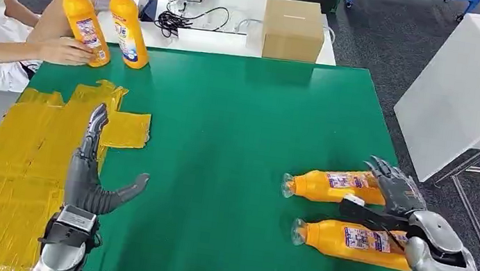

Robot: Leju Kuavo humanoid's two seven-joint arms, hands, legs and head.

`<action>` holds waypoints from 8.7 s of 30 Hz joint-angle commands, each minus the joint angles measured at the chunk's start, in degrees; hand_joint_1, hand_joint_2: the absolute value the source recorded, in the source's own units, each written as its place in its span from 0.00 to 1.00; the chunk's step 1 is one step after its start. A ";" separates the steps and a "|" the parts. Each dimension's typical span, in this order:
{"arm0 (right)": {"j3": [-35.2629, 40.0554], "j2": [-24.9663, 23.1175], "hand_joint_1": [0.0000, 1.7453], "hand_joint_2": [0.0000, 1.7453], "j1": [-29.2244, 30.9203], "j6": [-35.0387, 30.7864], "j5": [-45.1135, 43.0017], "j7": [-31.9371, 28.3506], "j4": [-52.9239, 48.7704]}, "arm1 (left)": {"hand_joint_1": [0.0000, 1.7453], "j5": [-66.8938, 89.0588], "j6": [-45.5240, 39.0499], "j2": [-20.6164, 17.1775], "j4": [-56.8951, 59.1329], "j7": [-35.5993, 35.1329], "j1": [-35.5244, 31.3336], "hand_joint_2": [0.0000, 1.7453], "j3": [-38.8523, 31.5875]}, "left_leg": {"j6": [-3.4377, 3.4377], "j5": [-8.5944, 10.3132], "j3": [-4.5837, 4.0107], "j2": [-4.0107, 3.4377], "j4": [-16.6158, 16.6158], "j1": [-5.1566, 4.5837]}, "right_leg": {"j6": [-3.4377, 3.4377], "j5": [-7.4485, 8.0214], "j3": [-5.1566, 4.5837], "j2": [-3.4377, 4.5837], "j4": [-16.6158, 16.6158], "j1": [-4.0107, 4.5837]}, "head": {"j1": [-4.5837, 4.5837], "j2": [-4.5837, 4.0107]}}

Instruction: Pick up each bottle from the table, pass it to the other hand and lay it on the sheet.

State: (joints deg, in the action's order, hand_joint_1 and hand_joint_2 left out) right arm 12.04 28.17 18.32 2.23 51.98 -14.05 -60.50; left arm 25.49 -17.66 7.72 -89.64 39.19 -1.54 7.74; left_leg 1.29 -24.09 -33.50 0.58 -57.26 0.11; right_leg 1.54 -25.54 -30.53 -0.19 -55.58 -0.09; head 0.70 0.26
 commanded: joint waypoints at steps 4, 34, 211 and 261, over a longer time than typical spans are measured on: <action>0.30 0.22 0.00 1.00 1.45 1.14 -0.57 -0.35 4.86 | 0.00 -0.30 -0.13 0.09 4.95 0.19 -2.41 1.00 0.56 | -0.02 -0.03 0.08 -0.06 0.05 0.00 | 0.01 0.00 0.09 0.02 0.08 0.00 | -0.02 0.00; 2.99 -2.39 0.00 1.00 7.31 -1.47 3.66 1.75 14.65 | 0.00 -0.32 -0.24 0.31 6.23 0.21 -3.01 1.00 1.64 | -0.02 -0.05 0.13 -0.18 0.07 0.01 | 0.01 0.02 0.12 0.15 0.10 0.01 | -0.02 0.00; 18.03 -41.55 0.00 1.00 -0.88 -8.31 -26.78 -8.79 -1.39 | 1.00 -16.71 6.48 3.08 11.33 -14.12 -10.46 1.00 -1.70 | -0.15 0.02 -0.02 -0.18 0.11 0.27 | -0.16 0.06 -0.03 0.11 0.09 0.25 | 0.04 0.00; -3.19 -37.99 0.00 1.00 -14.04 -19.66 -32.04 -9.34 -32.77 | 0.00 64.51 -3.41 -19.68 65.47 -53.11 -31.54 1.00 0.39 | -0.27 0.17 0.18 -0.30 0.19 0.20 | -0.20 0.14 0.02 0.30 -0.07 0.20 | 0.02 0.00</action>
State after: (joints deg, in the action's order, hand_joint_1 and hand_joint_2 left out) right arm 8.33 -11.23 2.41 -17.51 20.76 -23.10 -96.76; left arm 89.83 -18.73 -12.96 -30.29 -16.54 -34.23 10.34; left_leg 1.02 -23.89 -33.48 0.45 -57.16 0.34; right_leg 1.31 -25.42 -30.61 -0.04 -55.74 0.15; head 0.72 0.26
